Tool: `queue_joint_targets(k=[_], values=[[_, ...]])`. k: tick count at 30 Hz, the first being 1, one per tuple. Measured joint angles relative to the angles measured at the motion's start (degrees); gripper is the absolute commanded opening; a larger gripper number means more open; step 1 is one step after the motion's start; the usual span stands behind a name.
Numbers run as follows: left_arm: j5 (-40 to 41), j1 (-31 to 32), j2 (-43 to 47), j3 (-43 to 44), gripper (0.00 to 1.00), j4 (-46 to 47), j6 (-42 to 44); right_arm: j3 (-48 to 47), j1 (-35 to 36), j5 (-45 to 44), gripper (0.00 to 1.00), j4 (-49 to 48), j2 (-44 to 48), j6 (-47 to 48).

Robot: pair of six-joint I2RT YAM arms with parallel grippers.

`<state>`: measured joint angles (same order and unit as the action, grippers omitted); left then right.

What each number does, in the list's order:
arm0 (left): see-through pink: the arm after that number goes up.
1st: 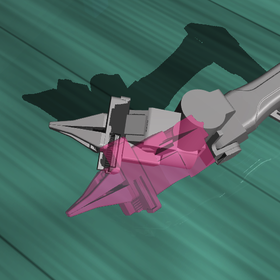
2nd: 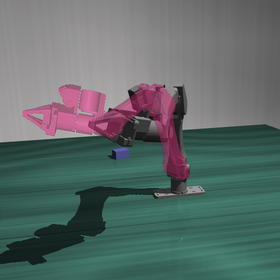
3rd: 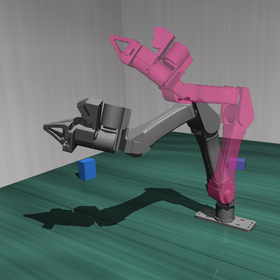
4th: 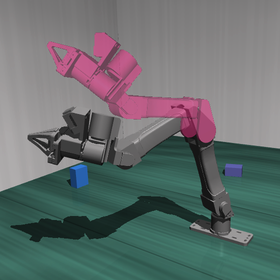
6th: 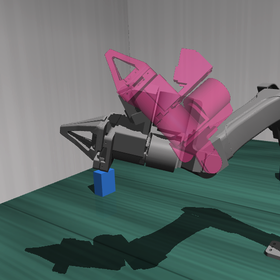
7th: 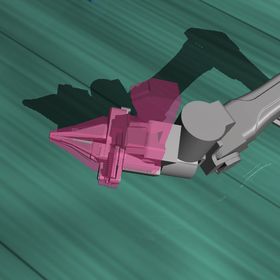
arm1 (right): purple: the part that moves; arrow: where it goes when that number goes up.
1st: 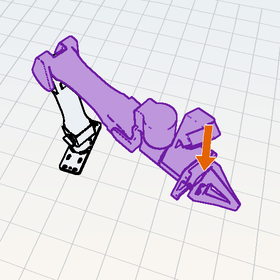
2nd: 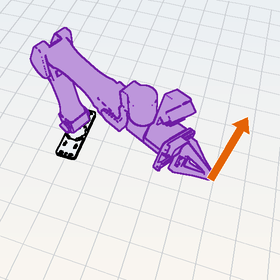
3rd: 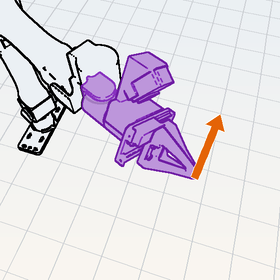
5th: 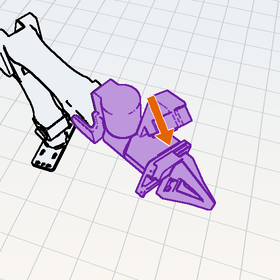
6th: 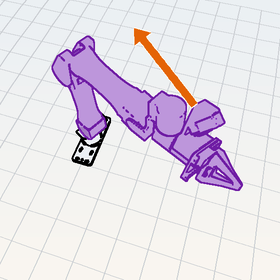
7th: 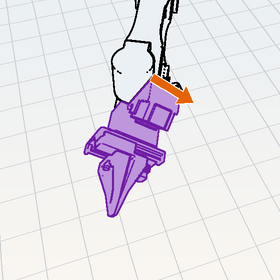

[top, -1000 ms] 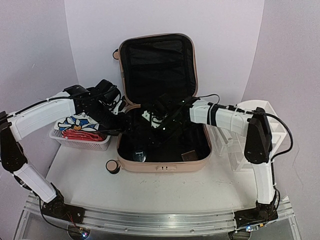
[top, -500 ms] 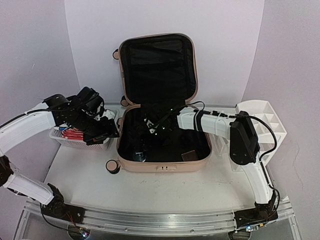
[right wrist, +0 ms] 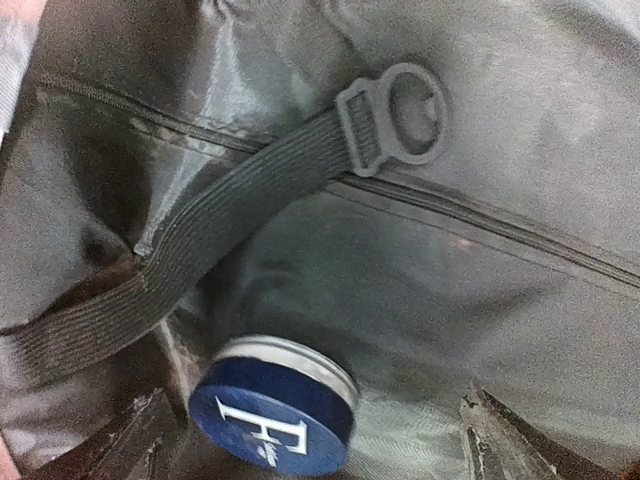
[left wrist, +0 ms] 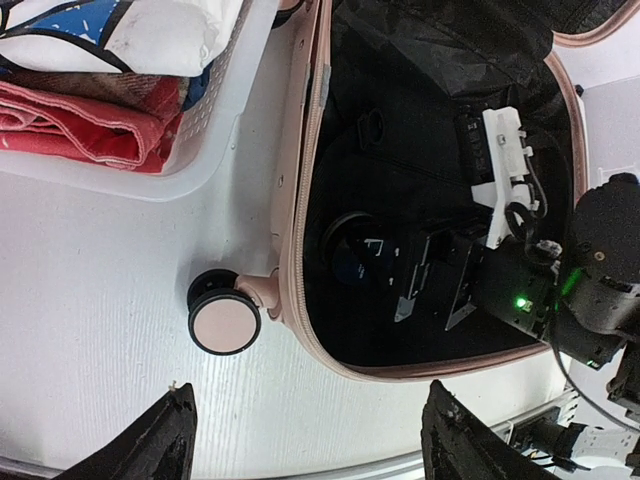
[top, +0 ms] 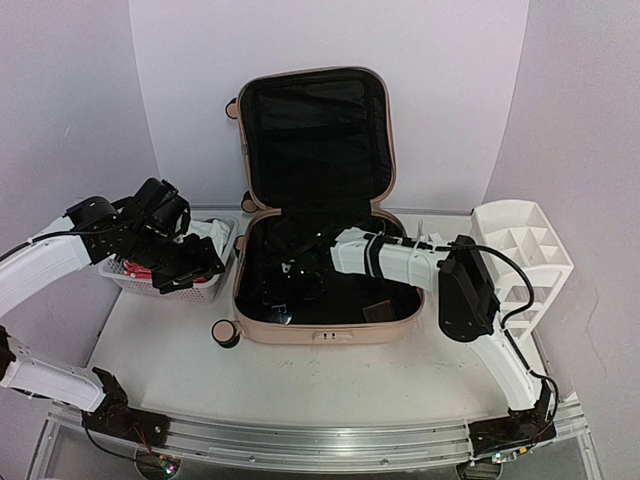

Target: Open, take out, and arrange the luggage

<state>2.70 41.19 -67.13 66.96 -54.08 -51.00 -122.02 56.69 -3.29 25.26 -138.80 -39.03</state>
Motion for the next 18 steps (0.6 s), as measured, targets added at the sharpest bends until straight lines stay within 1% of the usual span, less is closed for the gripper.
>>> queue_joint_targets(k=[6,10,14,18], values=[[0.1,0.0,0.0,0.0,0.78,0.0,1.1,-0.2,1.7,-3.5,0.98,0.0,-1.9,-0.5],[0.1,0.0,0.0,0.0,0.78,0.0,2.3,-0.9,3.0,-5.8,0.94,0.2,-2.4,-0.4],[0.1,0.0,-0.2,0.0,0.78,0.0,3.7,-1.5,4.5,-8.2,0.81,0.4,-3.9,-0.4],[0.1,0.0,-0.4,0.0,0.78,0.0,4.6,-1.6,5.5,-8.8,0.63,0.7,-5.3,-0.8]])
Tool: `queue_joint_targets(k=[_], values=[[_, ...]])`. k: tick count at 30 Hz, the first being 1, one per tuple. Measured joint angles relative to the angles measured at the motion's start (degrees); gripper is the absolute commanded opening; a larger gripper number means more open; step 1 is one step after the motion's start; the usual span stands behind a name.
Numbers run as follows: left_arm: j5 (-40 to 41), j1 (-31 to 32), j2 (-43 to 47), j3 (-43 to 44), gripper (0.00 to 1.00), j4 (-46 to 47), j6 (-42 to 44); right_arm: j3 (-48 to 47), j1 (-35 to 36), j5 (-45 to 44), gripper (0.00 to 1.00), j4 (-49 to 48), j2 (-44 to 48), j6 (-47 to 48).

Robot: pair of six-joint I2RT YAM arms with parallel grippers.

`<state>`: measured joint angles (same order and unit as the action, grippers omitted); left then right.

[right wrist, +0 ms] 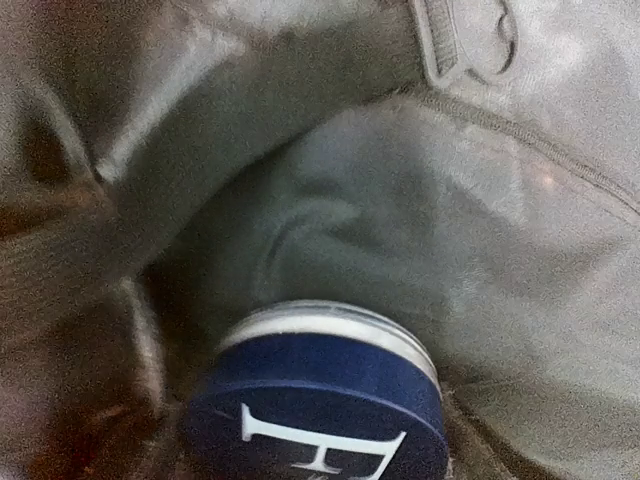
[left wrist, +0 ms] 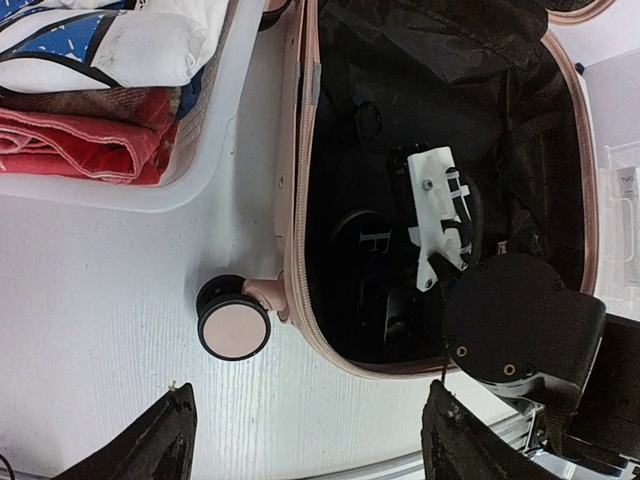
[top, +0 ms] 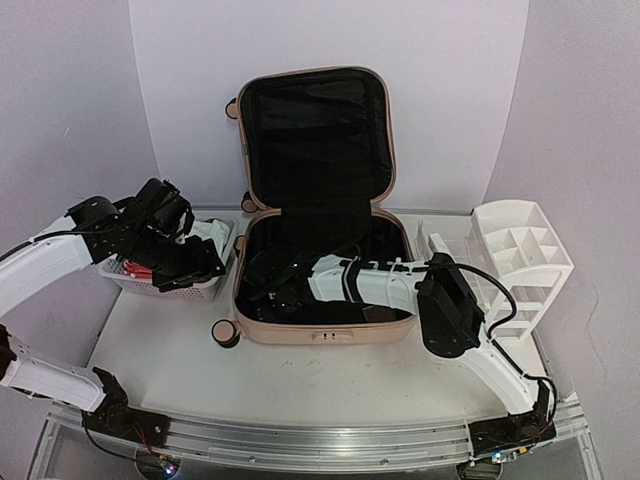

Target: Open, take out, and arrange the luggage

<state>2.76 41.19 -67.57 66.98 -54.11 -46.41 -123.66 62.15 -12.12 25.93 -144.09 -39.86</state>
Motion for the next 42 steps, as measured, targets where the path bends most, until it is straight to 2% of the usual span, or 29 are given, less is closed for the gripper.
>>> queue_joint_targets(k=[4,10,14,25,36,42], values=[[0.0,0.0,0.0,0.0,0.78,0.0,0.1,-0.6,0.1,-1.6,0.51,0.4,-0.2,0.4],[0.0,0.0,0.0,0.0,0.78,0.0,0.0,-0.8,-0.3,-5.0,0.47,1.9,1.2,3.5],[0.0,0.0,0.0,0.1,0.78,0.0,0.0,2.3,-2.0,-6.0,0.44,2.1,8.0,5.0],[-4.8,0.0,-9.3,5.6,0.76,0.1,1.2,14.0,-10.6,-9.8,0.44,4.3,36.5,10.8],[-7.2,1.2,-18.0,12.7,0.76,1.3,3.1,24.0,-24.8,-9.8,0.46,12.3,51.3,15.3],[-7.8,1.8,-19.5,13.6,0.76,1.8,4.4,26.4,-31.5,-6.6,0.45,14.1,53.6,17.1]])
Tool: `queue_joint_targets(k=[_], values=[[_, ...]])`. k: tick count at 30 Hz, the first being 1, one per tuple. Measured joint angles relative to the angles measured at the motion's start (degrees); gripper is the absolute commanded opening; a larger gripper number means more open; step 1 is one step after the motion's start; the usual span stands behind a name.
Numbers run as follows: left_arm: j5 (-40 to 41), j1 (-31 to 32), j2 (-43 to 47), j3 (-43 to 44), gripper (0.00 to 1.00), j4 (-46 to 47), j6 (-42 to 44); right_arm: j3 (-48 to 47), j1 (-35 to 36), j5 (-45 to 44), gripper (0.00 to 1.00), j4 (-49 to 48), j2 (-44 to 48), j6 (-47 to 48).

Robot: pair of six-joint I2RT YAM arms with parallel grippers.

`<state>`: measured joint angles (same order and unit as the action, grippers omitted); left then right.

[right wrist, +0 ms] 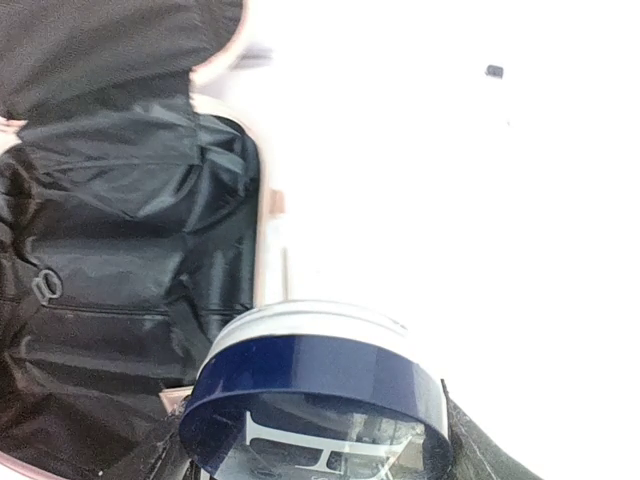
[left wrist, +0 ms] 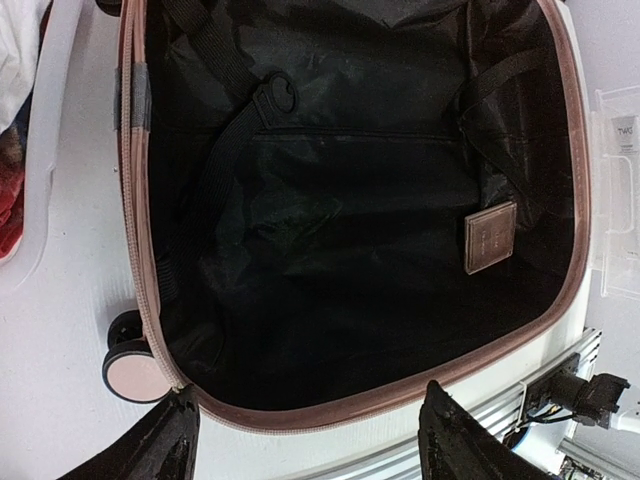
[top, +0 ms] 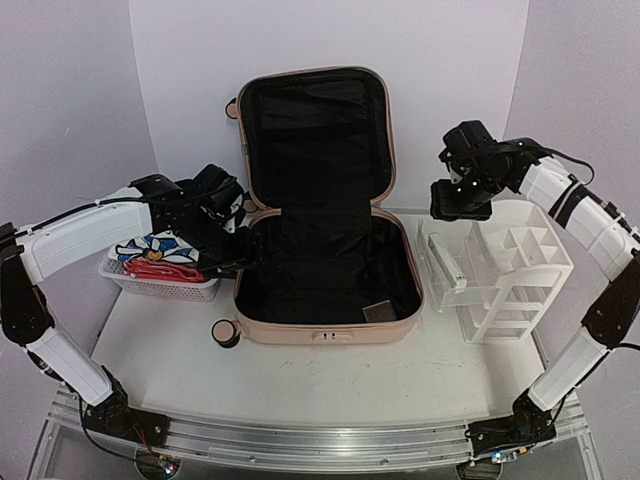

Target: Open, take out, and arrange the luggage

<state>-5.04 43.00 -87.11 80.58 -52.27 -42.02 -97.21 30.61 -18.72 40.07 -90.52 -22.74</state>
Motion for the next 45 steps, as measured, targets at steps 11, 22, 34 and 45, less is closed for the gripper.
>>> queue_joint_targets(k=[11,22,34,45], values=[[-1.5,0.7,-1.6,1.2,0.75,0.8,1.6,5.9,-8.3,9.3,0.49,2.4,-2.1,2.6],[-2.0,1.2,-2.2,1.3,0.75,0.9,1.7,6.8,-8.5,7.8,0.81,4.2,-5.2,6.4],[-2.5,2.4,-6.5,4.1,0.75,1.4,1.7,2.8,-8.5,6.1,0.7,8.1,-5.5,9.2],[-2.2,5.1,-7.5,4.9,0.75,1.9,1.5,-2.2,-7.9,18.4,0.56,8.8,-5.5,12.5]])
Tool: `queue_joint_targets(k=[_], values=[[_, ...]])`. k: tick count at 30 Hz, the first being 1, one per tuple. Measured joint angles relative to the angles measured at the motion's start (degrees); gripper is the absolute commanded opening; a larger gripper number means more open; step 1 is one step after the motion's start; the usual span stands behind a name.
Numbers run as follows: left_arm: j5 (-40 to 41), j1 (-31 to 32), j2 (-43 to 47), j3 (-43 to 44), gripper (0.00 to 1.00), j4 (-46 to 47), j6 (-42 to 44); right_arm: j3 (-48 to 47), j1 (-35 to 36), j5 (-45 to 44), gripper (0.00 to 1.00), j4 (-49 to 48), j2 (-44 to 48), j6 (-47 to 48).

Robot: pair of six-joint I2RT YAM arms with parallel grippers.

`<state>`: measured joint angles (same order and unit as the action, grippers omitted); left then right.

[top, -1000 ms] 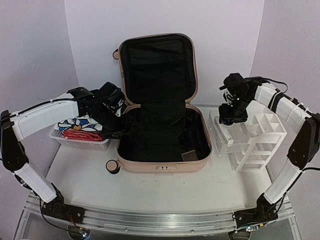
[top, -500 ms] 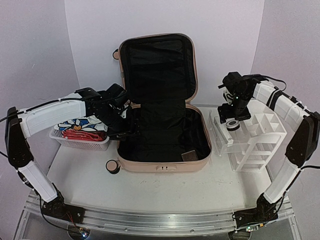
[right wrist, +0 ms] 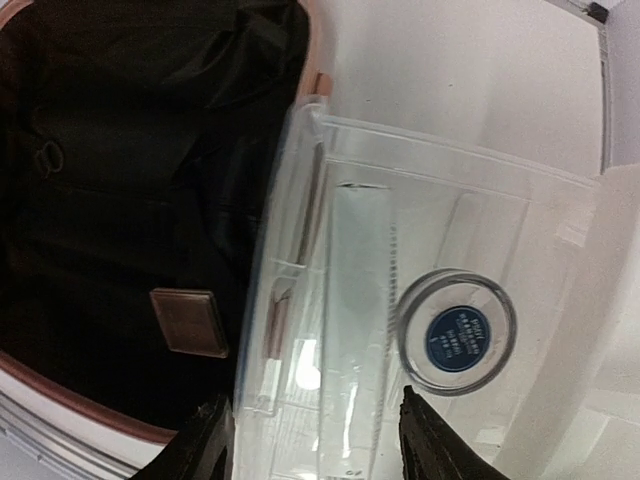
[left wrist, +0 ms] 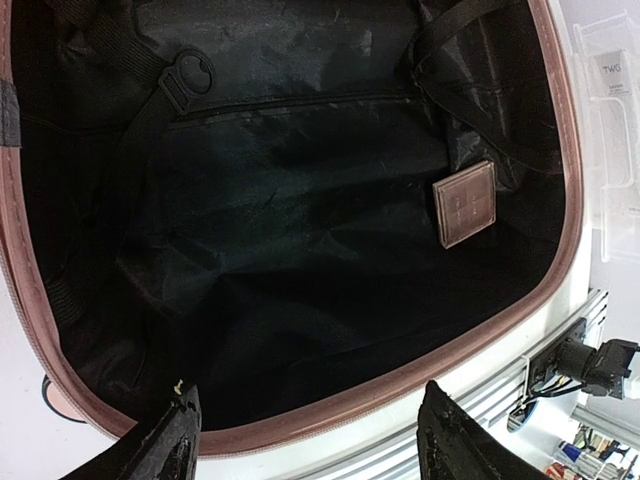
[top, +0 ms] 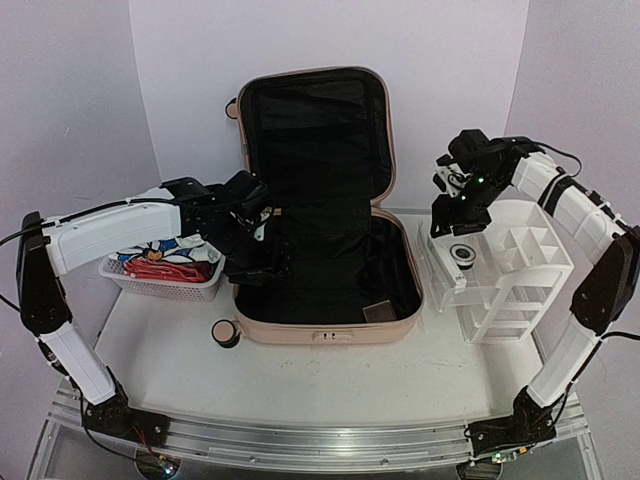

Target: Open, take out, and arrange the luggage

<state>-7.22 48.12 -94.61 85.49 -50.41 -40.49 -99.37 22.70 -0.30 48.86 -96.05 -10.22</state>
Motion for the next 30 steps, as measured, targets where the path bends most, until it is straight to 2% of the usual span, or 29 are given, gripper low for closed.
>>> queue_joint_targets(k=[11,13,17,20,23,30], values=[[1.4,1.7,0.0,-0.6,0.75,0.0,0.0,-1.2,14.3,5.4,0.6,-0.1,-7.1,1.9],[1.4,1.8,0.0,-0.9,0.75,0.0,0.0,-1.2,15.9,6.0,0.63,0.0,-8.6,3.6],[1.4,2.2,0.0,-0.9,0.75,0.0,0.0,-0.4,17.6,6.8,0.69,0.0,-11.2,10.6],[1.4,2.5,0.0,-0.9,0.75,0.0,0.0,-0.1,18.5,5.9,0.8,0.0,-12.9,16.2],[1.4,2.6,0.0,-1.0,0.75,0.0,0.0,0.1,18.9,3.5,0.79,-0.4,-15.3,20.0],[1.3,2.6,0.2,-1.6,0.75,0.1,0.0,6.6,20.6,-2.4,0.85,-6.1,-17.6,27.6]])
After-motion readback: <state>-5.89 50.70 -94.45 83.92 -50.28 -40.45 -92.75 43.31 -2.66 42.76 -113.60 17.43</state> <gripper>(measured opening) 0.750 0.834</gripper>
